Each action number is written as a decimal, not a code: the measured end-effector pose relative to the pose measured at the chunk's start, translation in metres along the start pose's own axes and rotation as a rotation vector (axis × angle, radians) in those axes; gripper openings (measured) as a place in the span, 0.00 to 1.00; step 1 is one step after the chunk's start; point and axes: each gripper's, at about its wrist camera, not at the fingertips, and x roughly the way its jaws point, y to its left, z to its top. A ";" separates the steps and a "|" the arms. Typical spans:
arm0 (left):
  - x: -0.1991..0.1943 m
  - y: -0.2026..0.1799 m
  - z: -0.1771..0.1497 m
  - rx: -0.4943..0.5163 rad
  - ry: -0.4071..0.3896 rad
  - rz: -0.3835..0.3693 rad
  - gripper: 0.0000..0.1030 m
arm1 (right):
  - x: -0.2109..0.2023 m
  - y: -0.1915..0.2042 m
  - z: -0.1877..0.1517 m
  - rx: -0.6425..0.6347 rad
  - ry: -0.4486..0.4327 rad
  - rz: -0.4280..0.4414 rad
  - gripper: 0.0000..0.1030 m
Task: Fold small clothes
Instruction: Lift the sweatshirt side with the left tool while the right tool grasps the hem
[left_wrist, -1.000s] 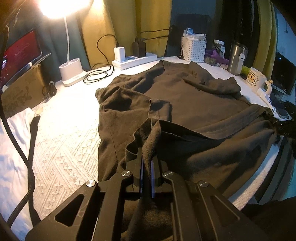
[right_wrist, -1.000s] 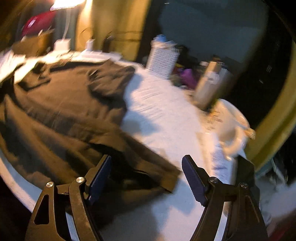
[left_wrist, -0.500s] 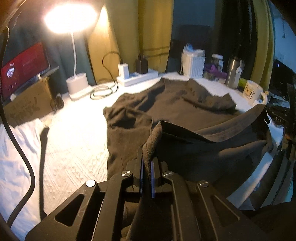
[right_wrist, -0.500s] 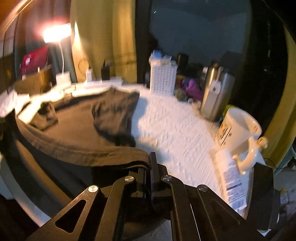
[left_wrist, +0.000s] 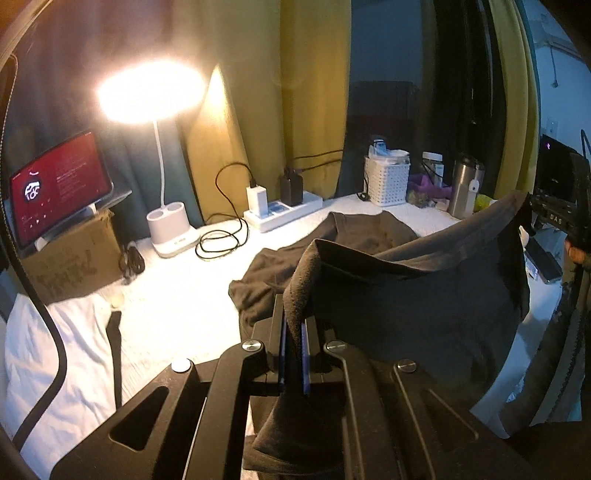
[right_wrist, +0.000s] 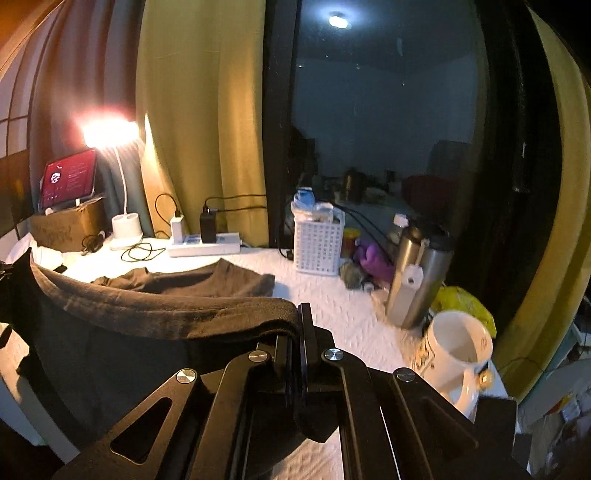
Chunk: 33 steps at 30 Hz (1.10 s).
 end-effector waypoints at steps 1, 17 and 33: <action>0.001 0.001 0.002 0.003 -0.002 0.001 0.04 | 0.002 0.000 0.003 -0.002 -0.002 0.000 0.03; 0.066 0.036 0.033 0.031 0.036 0.003 0.04 | 0.086 0.008 0.046 -0.023 0.036 0.014 0.03; 0.171 0.080 0.028 -0.050 0.199 0.005 0.04 | 0.238 0.022 0.057 -0.077 0.183 0.071 0.03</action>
